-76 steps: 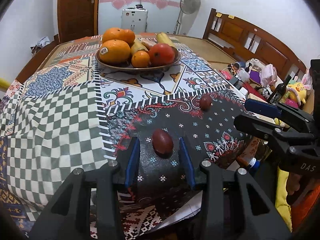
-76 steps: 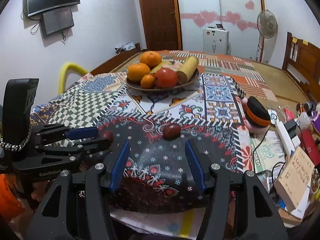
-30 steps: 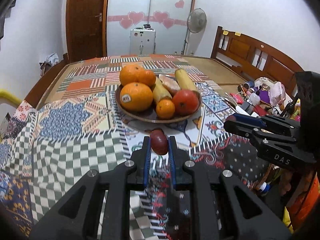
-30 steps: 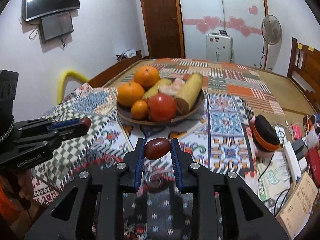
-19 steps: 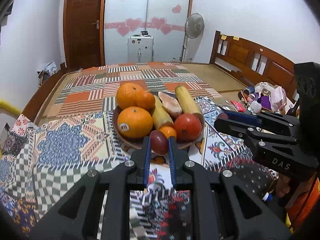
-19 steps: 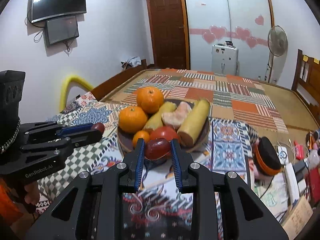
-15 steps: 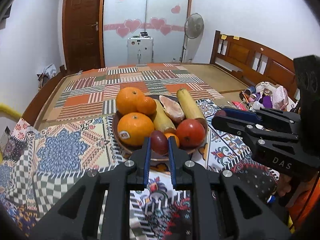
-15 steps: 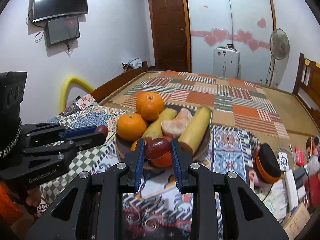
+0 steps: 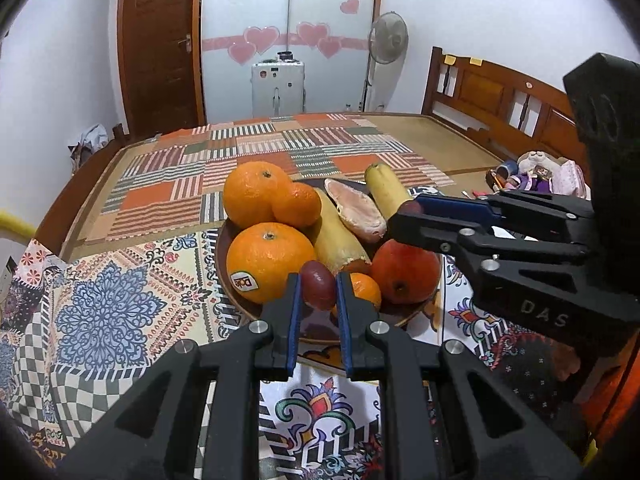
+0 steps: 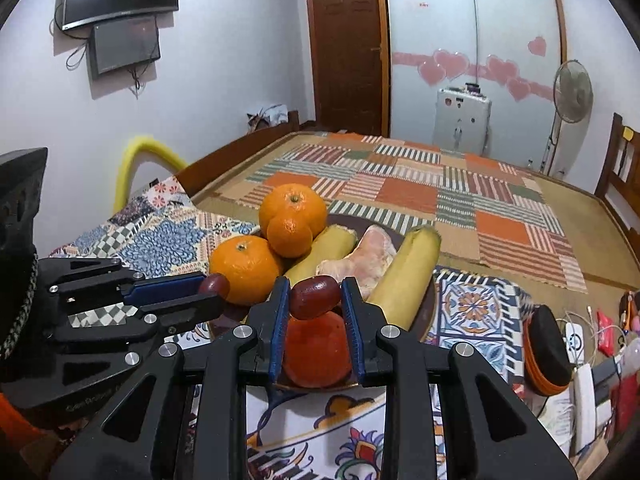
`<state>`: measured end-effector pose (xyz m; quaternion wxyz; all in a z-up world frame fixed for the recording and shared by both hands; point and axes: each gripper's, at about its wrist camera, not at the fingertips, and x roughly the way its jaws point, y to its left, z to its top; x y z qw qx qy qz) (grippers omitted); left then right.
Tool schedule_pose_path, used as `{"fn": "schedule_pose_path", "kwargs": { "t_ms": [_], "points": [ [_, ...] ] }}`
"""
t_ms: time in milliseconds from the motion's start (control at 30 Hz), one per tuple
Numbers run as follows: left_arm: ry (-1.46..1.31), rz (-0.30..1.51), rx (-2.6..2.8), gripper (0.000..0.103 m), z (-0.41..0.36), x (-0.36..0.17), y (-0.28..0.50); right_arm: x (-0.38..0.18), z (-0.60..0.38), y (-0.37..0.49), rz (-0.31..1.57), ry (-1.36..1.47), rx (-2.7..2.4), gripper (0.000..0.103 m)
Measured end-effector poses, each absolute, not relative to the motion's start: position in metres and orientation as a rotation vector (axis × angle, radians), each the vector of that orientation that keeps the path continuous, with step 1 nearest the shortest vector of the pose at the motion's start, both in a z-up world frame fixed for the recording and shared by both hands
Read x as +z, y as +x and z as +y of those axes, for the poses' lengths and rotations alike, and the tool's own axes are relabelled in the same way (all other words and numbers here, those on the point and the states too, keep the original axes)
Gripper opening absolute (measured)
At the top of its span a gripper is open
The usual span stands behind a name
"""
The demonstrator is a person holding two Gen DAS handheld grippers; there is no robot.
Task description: Organize fruits
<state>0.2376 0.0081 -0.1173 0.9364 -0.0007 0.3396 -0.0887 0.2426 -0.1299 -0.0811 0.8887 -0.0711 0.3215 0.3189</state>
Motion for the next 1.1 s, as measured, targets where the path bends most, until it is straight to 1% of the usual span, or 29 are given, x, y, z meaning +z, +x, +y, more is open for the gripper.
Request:
{"fn": "schedule_pose_path", "kwargs": {
  "t_ms": [333, 367, 433, 500, 667, 800, 900, 1100],
  "points": [
    [-0.007, 0.717, -0.174, 0.017, 0.01, -0.126, 0.244, -0.085, -0.123, 0.246, 0.678, -0.174, 0.661, 0.025],
    [-0.004, 0.719, -0.174, 0.017, 0.009, -0.127, 0.243, -0.085, -0.124, 0.247, 0.681, -0.171, 0.662, 0.025],
    [-0.001, 0.723, -0.172, 0.021, 0.008, -0.128, 0.244, -0.086, -0.124, 0.248, 0.686, -0.167, 0.661, 0.028],
    [-0.007, 0.73, -0.17, 0.026, 0.009, -0.129, 0.245, -0.086, -0.125, 0.248, 0.688, -0.163, 0.664, 0.028],
    [-0.037, 0.733, -0.168, 0.027, 0.014, -0.125, 0.242, -0.076, -0.13, 0.243, 0.67, -0.144, 0.656, 0.028],
    [-0.039, 0.703, -0.154, 0.027, 0.017, -0.109, 0.227, -0.058, -0.142, 0.227, 0.634, -0.124, 0.637, 0.029],
    [-0.047, 0.646, -0.144, 0.027, 0.018, -0.084, 0.204, -0.036, -0.153, 0.207, 0.591, -0.106, 0.626, 0.029],
    [-0.04, 0.461, -0.11, 0.027, 0.017, -0.019, 0.135, 0.018, -0.174, 0.147, 0.448, -0.067, 0.604, 0.029]
  ]
}}
